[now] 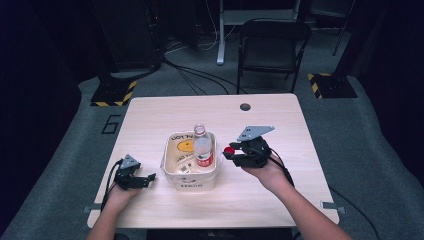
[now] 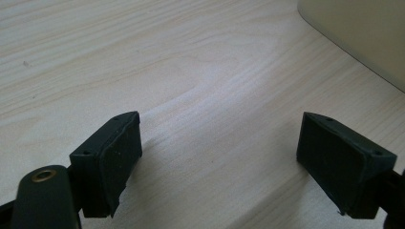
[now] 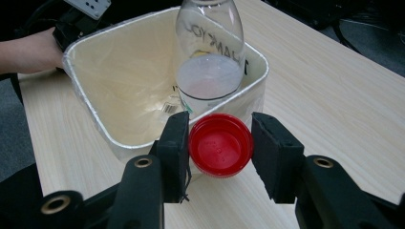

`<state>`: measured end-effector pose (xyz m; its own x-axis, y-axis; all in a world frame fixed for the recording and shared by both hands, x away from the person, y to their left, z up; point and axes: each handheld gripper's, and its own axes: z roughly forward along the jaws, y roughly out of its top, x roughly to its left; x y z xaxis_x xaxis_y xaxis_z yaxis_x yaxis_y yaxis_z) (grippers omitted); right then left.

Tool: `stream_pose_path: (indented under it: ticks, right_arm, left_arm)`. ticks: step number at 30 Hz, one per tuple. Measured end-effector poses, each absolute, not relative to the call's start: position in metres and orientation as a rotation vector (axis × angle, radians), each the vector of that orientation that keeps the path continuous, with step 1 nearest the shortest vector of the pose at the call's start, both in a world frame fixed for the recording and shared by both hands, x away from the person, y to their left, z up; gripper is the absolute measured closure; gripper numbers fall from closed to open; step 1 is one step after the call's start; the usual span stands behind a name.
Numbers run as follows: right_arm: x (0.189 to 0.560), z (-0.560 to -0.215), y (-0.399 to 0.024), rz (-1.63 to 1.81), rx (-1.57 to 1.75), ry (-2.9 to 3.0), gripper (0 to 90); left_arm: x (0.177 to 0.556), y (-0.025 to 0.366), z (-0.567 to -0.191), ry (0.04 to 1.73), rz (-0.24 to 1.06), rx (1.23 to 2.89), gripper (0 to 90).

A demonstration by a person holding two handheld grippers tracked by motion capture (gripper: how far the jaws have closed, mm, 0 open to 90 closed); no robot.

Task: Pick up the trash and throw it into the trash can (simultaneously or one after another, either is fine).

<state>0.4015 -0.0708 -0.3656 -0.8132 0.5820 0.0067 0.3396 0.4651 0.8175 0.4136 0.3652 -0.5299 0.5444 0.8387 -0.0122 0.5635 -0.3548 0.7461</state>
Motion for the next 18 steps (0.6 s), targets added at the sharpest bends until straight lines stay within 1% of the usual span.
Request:
stream_pose_path:
  ticks: [8,18]
  right_arm:
    - [0.4,-0.358,-0.063,1.29,0.74,2.453,57.8]
    - [0.396,-0.354,-0.043,1.309,0.679,2.482,57.8]
  left_arm:
    - [0.414,0.365,-0.53,1.127,0.49,2.063,15.3]
    - [0.414,0.365,-0.53,1.129,0.491,2.062,15.3]
